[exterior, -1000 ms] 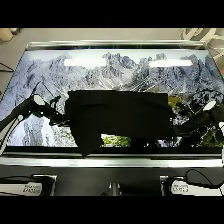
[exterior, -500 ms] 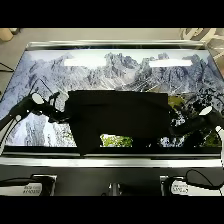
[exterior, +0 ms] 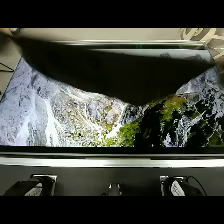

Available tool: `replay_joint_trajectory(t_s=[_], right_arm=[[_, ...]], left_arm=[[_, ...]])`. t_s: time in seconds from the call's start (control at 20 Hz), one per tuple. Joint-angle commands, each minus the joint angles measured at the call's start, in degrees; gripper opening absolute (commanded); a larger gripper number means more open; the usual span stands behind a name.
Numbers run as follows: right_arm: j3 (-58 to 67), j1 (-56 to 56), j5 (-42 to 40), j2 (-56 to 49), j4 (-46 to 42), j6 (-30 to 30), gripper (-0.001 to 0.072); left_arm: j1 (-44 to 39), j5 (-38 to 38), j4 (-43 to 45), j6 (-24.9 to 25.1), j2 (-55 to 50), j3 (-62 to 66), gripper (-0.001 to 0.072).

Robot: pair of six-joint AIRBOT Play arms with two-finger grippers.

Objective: Fold the shirts.

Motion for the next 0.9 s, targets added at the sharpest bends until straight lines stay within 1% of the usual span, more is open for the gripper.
replay_joint_trajectory(t_s=[0.0, 0.05, 0.15, 0.3, 0.4, 0.45, 0.55, 0.6, 0.7, 0.75, 0.8, 0.85], right_arm=[[8.44, -0.02, -16.92, 14.34, 0.28, -0.17, 0.0022], [8.44, -0.02, -16.24, 16.74, 0.2, 1.55, 0.0022], [8.44, -0.02, -11.43, 18.97, -0.02, 4.11, 0.0022], [8.44, -0.02, -5.42, 18.29, -2.86, 4.52, 0.0022], [8.44, -0.02, -1.44, 16.5, -2.99, 4.72, 0.0023], [8.44, -0.02, 1.33, 15.12, -3.02, 5.77, 0.0023], [8.44, -0.02, 9.25, 10.86, -3.06, 8.52, 0.0023], [8.41, -0.02, 15.19, 7.34, -2.95, 8.79, 0.0023], [7.54, -0.02, 27.3, -0.87, -3.48, 8.76, 0.0021], [5.79, -0.02, 30.45, -5.51, -3.85, 8.72, 0.0021], [3.3, -0.02, 30.88, -9.9, -4.83, 8.55, 0.002], [0.72, 0.0, 29.53, -13.68, -5.42, 8.37, 0.002]], left_arm=[[-0.07, 17.05, -0.04, 1.16, 11.98, 9.57, 0.0018], [-0.04, 16.0, -0.15, 1.11, 13.9, 9.55, 0.0018], [-0.04, 10.93, -0.02, 0.5, 15.65, 9.55, 0.0018], [-0.04, 4.07, 4.31, 0.07, 15.26, 9.55, 0.0018], [-0.04, -1.81, 9.31, -3.58, 13.66, 9.53, 0.0018], [-0.04, -5.6, 11.74, -4.98, 12.41, 9.53, 0.0018], [-0.04, -13.84, 14.67, -5.11, 8.76, 9.42, 0.0018], [-0.04, -17.49, 15.06, -5.11, 6.47, 8.55, 0.0019], [-0.07, -21.53, 14.8, -5.11, 1.86, 3.54, 0.002], [-0.07, -21.59, 14.1, -5.11, -0.24, -0.44, 0.0019], [-0.09, -20.61, 13.55, -5.11, -2.4, -5.57, 0.002], [-0.44, -18.93, 13.4, -5.11, -4.55, -10.71, 0.0019]])
